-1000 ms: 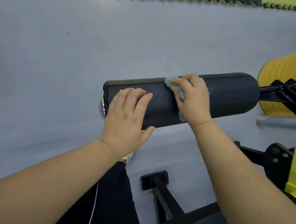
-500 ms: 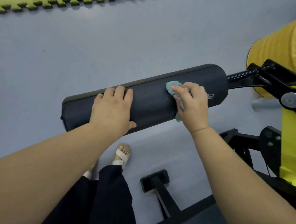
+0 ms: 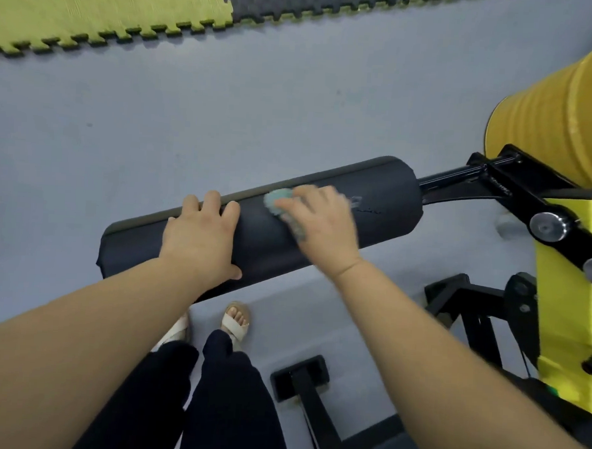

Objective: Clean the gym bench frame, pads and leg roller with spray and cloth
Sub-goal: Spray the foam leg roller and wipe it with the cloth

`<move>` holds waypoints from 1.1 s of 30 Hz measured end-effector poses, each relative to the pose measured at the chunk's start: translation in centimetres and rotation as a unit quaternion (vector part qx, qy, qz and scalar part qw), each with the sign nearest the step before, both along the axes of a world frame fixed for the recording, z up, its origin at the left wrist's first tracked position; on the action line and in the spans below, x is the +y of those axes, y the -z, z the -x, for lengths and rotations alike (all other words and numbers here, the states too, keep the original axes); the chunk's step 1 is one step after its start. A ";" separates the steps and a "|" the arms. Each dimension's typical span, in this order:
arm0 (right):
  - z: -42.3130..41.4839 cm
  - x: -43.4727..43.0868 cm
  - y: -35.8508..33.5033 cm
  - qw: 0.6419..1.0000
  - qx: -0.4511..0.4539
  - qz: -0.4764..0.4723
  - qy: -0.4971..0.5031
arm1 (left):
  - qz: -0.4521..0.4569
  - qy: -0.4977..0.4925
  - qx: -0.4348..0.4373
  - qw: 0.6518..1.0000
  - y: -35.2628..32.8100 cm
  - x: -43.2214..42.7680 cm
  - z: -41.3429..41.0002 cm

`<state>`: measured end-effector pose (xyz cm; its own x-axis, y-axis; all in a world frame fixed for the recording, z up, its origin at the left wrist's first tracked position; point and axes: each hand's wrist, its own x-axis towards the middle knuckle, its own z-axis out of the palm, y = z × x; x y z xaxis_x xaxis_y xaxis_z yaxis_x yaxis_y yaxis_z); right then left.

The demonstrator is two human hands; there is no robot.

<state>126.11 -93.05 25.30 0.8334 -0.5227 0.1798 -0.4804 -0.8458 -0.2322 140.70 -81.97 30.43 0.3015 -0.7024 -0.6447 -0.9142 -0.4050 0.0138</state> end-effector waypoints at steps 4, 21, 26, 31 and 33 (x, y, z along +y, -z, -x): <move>5.1 -7.0 0.1 0.971 0.027 0.025 0.235 | -0.002 0.006 0.006 1.000 0.1 -0.1 0.0; 1.3 -1.4 -0.6 0.997 0.043 0.056 -0.016 | 0.044 -0.028 0.034 0.998 0.6 0.8 -0.3; 6.2 -7.3 0.2 0.972 0.020 0.055 0.228 | 0.062 -0.051 0.024 0.996 1.2 1.2 0.4; 0.5 -1.6 0.7 0.945 -0.013 -0.032 0.326 | 0.115 -0.086 -0.016 0.989 1.9 2.0 2.2; -1.4 2.5 0.5 0.977 -0.051 -0.032 0.204 | 0.135 -0.094 -0.035 0.986 1.8 2.8 3.2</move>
